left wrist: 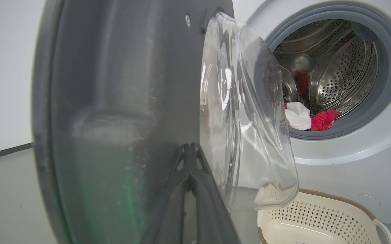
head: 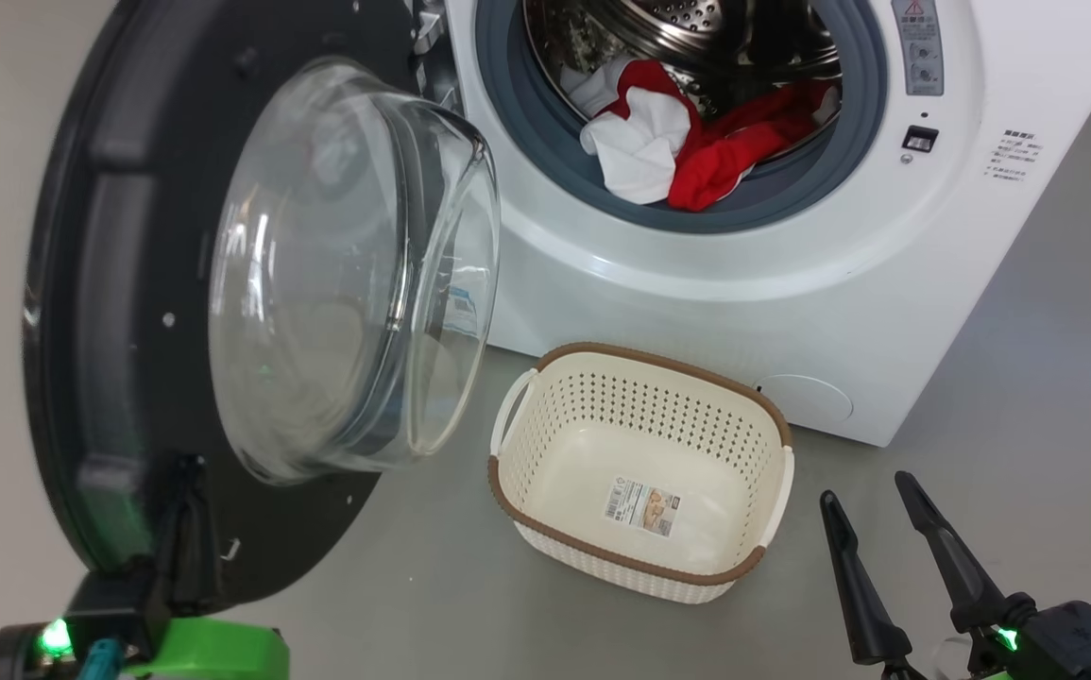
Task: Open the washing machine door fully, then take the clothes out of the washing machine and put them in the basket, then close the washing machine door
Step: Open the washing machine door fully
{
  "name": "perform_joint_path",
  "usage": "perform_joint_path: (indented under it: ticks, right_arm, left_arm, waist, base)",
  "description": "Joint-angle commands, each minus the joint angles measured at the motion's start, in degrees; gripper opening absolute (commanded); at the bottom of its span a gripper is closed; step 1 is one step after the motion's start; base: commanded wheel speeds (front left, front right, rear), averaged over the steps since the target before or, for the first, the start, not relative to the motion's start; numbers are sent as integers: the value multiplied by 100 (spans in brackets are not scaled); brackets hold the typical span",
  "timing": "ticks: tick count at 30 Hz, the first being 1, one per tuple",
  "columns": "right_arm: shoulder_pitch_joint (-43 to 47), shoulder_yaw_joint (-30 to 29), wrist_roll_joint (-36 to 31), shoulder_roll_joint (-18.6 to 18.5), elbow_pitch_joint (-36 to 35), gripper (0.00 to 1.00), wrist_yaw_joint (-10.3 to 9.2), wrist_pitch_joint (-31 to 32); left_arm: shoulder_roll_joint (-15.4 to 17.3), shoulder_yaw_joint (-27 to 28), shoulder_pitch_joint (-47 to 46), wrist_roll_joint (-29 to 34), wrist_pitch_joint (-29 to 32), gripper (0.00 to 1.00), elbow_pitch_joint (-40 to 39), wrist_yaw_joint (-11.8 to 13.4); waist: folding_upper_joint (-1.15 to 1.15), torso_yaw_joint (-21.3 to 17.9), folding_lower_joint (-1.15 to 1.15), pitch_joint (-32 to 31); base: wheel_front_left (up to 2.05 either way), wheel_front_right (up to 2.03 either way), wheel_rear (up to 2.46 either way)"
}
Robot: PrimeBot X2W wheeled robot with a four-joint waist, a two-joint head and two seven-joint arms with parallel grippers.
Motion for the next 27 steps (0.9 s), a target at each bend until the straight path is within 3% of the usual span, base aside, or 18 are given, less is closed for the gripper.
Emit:
perform_joint_path:
  ticks: [1,11,27]
  right_arm:
    - [-105,141,-39,-32,-179,100,9,8]
    - [-151,137,-207,-32,-358,100,9,225]
    - [-196,164,-429,-32,-660,100,9,554]
  left_arm:
    - [203,334,-294,-52,-68,0,-52,120]
    - [292,707,-611,-119,-280,0,414,164]
    - [334,1402,-1379,-22,-317,0,1178,-165]
  waist:
    - [0,32,0,39]
    - [0,60,0,173]
    - [0,-11,0,370]
  base:
    - [0,0,0]
    - [0,0,0]
    - [0,0,0]
